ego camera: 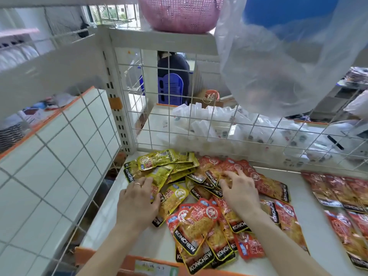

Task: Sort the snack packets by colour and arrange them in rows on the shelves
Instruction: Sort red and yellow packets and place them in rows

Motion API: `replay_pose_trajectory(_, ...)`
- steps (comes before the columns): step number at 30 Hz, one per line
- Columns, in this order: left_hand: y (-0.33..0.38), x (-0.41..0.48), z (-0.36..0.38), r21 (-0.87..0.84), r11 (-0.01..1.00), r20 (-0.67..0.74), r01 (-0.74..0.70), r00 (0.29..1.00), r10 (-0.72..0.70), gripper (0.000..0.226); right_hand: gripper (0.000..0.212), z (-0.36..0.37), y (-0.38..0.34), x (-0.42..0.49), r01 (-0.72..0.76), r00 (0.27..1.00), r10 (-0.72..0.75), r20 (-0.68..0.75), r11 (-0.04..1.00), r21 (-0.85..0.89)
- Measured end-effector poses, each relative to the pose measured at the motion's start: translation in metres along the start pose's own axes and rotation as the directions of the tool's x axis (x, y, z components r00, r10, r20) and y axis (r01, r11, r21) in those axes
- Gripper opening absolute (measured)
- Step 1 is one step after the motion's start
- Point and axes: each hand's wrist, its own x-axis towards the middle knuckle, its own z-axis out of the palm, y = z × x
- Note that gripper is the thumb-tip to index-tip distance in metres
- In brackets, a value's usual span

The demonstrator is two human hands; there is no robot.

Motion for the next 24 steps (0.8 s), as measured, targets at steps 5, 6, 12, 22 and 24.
replay_pose_trajectory(5,0.000,-0.005,-0.004,-0.021,0.999,-0.037,-0.030,0.999,0.029,0.036,0.015,0.012,0.000,-0.009,0.060,0.994,-0.043,-0.103,0.985,0.163)
replay_pose_trajectory(6,-0.001,-0.007,-0.006,-0.017,0.999,-0.054,-0.036,0.998,0.035,0.038,0.022,0.013,0.000,-0.010,0.039,0.994,-0.019,-0.106,0.980,0.194)
replay_pose_trajectory(12,-0.006,-0.014,-0.012,0.008,0.997,-0.158,-0.083,0.984,0.083,0.052,0.085,0.006,0.002,-0.009,-0.080,0.993,0.101,-0.058,0.952,0.296)
replay_pose_trajectory(22,-0.012,-0.016,-0.033,-0.364,0.929,-0.304,-0.071,0.952,-0.046,0.007,0.059,0.000,0.001,-0.026,-0.017,0.999,0.037,-0.036,0.888,0.459)
replay_pose_trajectory(24,-0.003,-0.018,-0.043,-0.563,0.826,-0.248,-0.024,0.959,-0.141,0.008,0.047,-0.002,0.002,-0.028,0.015,0.999,0.004,-0.036,0.866,0.501)
